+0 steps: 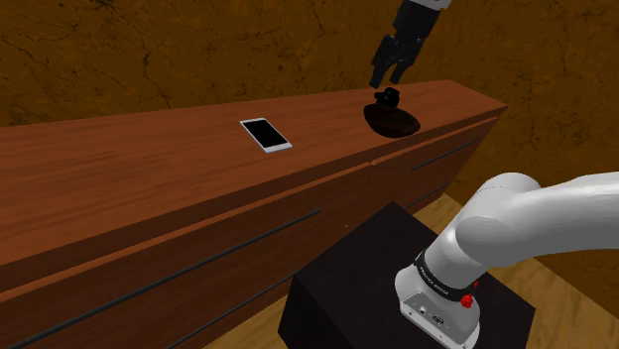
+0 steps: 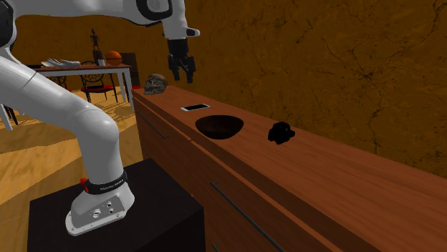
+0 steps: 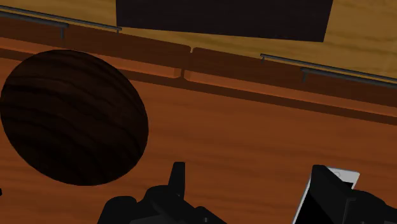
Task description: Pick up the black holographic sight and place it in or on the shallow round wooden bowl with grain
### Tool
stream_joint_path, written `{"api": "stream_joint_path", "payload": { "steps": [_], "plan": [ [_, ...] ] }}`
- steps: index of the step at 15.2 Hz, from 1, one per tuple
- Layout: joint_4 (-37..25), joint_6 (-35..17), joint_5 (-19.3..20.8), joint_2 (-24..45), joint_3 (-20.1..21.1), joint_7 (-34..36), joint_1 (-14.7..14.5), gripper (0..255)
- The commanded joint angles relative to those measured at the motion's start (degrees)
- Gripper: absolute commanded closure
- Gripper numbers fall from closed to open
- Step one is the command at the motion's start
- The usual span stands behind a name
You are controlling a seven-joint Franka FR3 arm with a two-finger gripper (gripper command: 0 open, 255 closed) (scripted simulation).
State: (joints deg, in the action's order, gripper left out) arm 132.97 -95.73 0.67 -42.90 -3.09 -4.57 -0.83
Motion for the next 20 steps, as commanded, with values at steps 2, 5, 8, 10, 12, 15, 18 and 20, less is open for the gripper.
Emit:
{"api": "stream_joint_path", "payload": {
  "steps": [2, 5, 8, 10, 12, 15, 18, 20],
  "plan": [
    [-0.4, -0.6, 0.5, 1.1, -1.2, -1.2, 0.4, 0],
    [-2.0, -2.2, 2.0, 4.9, -4.7, -4.9, 1.3, 0],
    [-4.2, -3.8, 3.0, 9.2, -8.1, -8.6, 2.1, 0],
    [-5.9, -4.7, 3.4, 12.3, -10.3, -11.1, 2.5, 0],
    [-8.0, -5.6, 3.5, 15.6, -12.5, -13.6, 2.9, 0],
    [-11.5, -6.7, 3.2, 20.9, -15.8, -17.4, 3.3, 0],
    [-15.7, -7.5, 2.1, 26.6, -19.0, -21.5, 3.8, 0],
    [-18.8, -7.8, 1.0, 30.7, -21.0, -24.3, 4.1, 0]
  ]
}}
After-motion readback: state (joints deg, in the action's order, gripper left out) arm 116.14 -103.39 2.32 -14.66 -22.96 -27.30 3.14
